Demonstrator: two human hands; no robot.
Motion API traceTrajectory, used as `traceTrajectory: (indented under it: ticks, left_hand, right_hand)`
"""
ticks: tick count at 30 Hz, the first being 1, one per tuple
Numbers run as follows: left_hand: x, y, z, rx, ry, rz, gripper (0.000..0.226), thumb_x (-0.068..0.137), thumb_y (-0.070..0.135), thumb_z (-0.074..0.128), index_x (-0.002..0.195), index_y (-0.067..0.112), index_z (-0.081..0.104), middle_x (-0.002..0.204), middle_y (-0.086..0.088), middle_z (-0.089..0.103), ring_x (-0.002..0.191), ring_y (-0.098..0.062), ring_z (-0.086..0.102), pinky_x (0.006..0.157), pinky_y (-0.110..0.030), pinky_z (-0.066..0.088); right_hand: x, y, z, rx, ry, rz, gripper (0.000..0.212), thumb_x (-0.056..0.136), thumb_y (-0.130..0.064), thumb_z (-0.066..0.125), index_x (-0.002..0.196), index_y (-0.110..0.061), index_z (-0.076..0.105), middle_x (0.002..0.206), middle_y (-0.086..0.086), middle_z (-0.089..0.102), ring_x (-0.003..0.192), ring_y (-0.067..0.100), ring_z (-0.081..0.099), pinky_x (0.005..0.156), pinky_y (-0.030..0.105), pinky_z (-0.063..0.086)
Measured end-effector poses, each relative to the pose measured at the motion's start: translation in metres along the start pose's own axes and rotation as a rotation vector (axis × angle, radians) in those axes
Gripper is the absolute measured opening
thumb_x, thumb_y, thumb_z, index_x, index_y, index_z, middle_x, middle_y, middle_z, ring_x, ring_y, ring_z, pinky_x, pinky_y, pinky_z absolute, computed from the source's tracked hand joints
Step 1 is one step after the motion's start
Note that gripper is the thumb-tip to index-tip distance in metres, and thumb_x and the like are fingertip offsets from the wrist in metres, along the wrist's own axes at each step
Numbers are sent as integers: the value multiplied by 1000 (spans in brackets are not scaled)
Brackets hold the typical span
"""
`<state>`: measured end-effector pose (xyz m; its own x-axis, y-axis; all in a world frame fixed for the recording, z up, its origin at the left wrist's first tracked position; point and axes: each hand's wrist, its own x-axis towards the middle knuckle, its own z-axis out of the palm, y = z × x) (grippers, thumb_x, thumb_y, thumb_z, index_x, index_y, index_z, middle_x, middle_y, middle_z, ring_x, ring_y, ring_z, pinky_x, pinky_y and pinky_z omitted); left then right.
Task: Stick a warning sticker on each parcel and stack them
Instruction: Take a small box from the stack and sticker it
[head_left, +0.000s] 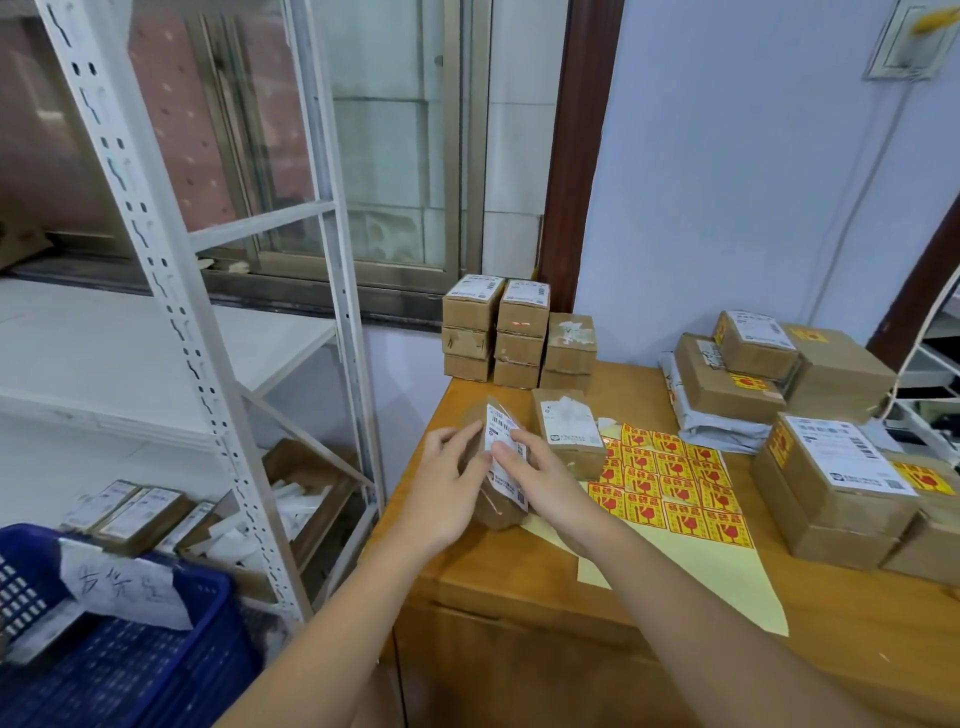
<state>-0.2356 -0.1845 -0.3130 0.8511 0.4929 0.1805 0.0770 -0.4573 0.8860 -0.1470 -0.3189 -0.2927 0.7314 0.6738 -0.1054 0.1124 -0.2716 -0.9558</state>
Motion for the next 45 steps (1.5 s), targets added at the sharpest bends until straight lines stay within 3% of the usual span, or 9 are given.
traceTrajectory:
  ticks: [4, 6, 11, 19, 25, 28, 33, 38, 45]
  left_hand:
    - [-11, 8, 10, 222, 11, 137, 57, 101, 54, 49, 153, 33, 43, 138, 19, 33, 135, -5, 32, 112, -26, 34]
    - [-17, 14, 19, 296, 15, 183, 54, 100, 47, 53, 151, 31, 46, 138, 18, 31, 131, -2, 24, 110, -23, 26]
    - [-20, 22, 43, 313, 60, 166, 58, 93, 45, 58, 148, 28, 50, 140, 14, 33, 129, -7, 22, 107, -24, 29]
    - [-15, 24, 48, 296, 54, 91, 65, 89, 54, 62, 148, 29, 49, 139, 17, 32, 128, -5, 23, 104, -24, 29]
    - [-12, 36, 30, 397, -61, 84, 81, 84, 75, 60, 150, 31, 44, 149, 16, 28, 139, -11, 28, 108, -33, 36]
    - [-13, 46, 24, 549, -36, 121, 83, 85, 84, 46, 150, 32, 45, 154, 13, 30, 141, -14, 30, 115, -40, 33]
    - [-25, 69, 38, 715, 122, 361, 55, 98, 64, 47, 142, 32, 54, 150, 10, 41, 140, -13, 33, 115, -37, 29]
    - [-44, 87, 83, 634, 45, 613, 39, 99, 48, 52, 130, 28, 63, 137, 9, 52, 130, -13, 43, 108, -36, 37]
    - [-41, 61, 133, 628, -205, 523, 41, 101, 41, 52, 139, 27, 57, 134, 9, 52, 126, -15, 46, 107, -34, 39]
  right_hand:
    - [-9, 8, -11, 58, -17, 14, 69, 87, -72, 56, 144, -34, 45, 138, -13, 51, 118, 5, 56, 101, 33, 51]
    - [-12, 14, -15, 46, -33, 18, 41, 93, -64, 56, 127, -41, 58, 131, -14, 62, 119, 5, 59, 108, 38, 49]
    - [-18, 15, -22, 59, 7, -12, 36, 104, -37, 52, 139, -33, 58, 127, -16, 65, 117, 3, 61, 106, 34, 50]
    - [-23, 16, -26, 70, 44, -12, 36, 106, -39, 47, 138, -29, 58, 128, -10, 66, 115, 6, 62, 102, 31, 52]
    - [-35, 16, -41, -198, 122, -151, 43, 105, -50, 42, 138, -28, 58, 129, -10, 62, 119, 11, 57, 103, 36, 48]
    - [-45, 21, -58, -353, 193, -254, 39, 105, -44, 44, 134, -24, 60, 126, -8, 58, 115, 7, 52, 92, 16, 39]
    - [-64, 46, -95, -830, 230, -262, 38, 102, -40, 54, 136, -24, 57, 135, -9, 50, 124, 10, 48, 102, 25, 42]
    - [-83, 70, -114, -969, 198, -243, 41, 96, -40, 64, 133, -23, 60, 138, -4, 52, 127, 19, 47, 102, 35, 46]
    - [-97, 94, -127, -1023, 164, -197, 30, 91, -34, 66, 116, -17, 71, 116, -2, 66, 115, 24, 54, 97, 37, 46]
